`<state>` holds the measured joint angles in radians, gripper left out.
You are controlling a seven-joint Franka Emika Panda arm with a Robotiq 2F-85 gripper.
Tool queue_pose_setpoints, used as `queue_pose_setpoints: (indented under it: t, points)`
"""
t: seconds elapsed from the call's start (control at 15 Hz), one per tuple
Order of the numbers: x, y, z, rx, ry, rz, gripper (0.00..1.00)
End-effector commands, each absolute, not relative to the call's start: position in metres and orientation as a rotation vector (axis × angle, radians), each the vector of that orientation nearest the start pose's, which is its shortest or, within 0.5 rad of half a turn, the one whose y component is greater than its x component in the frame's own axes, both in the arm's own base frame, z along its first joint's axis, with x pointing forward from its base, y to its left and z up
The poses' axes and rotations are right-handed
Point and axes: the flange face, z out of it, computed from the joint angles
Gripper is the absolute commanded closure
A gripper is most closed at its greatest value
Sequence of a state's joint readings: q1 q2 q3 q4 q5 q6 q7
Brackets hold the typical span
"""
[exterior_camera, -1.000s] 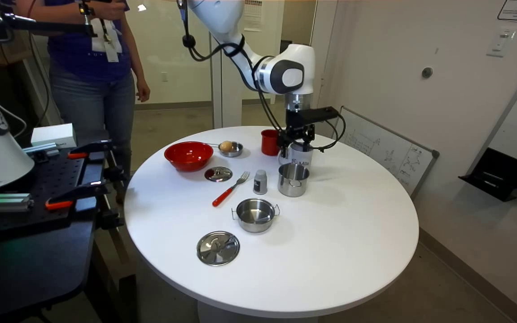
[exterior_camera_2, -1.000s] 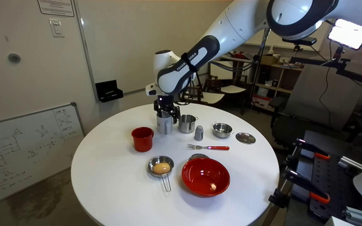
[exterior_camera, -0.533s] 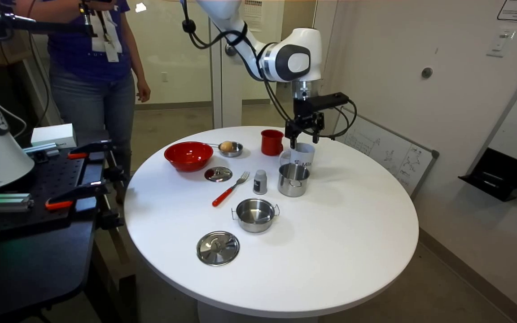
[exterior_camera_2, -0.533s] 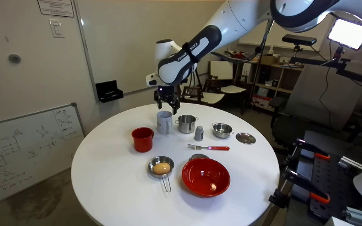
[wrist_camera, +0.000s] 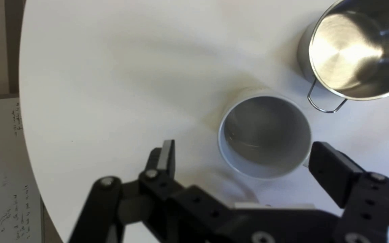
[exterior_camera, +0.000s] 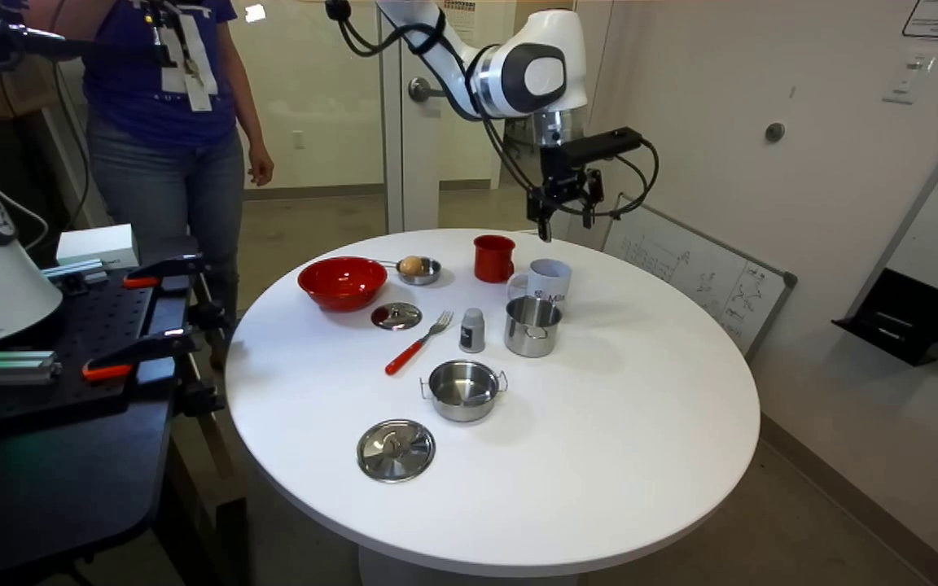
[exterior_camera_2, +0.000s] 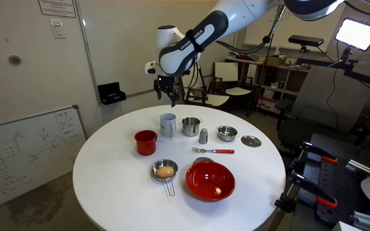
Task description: Move the cup backwards
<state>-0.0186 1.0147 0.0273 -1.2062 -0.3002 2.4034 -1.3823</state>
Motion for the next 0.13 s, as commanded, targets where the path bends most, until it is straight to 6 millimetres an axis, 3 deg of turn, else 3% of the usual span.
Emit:
queue_pose_setpoints:
  t: [0.0, 0.07]
  points:
    - [0.7744, -0.0008, 0.1738, 2.021, 2.041, 0.020, 0.00]
    - [0.7739, -0.0011, 0.1716, 2.023, 2.043, 0.017, 0.00]
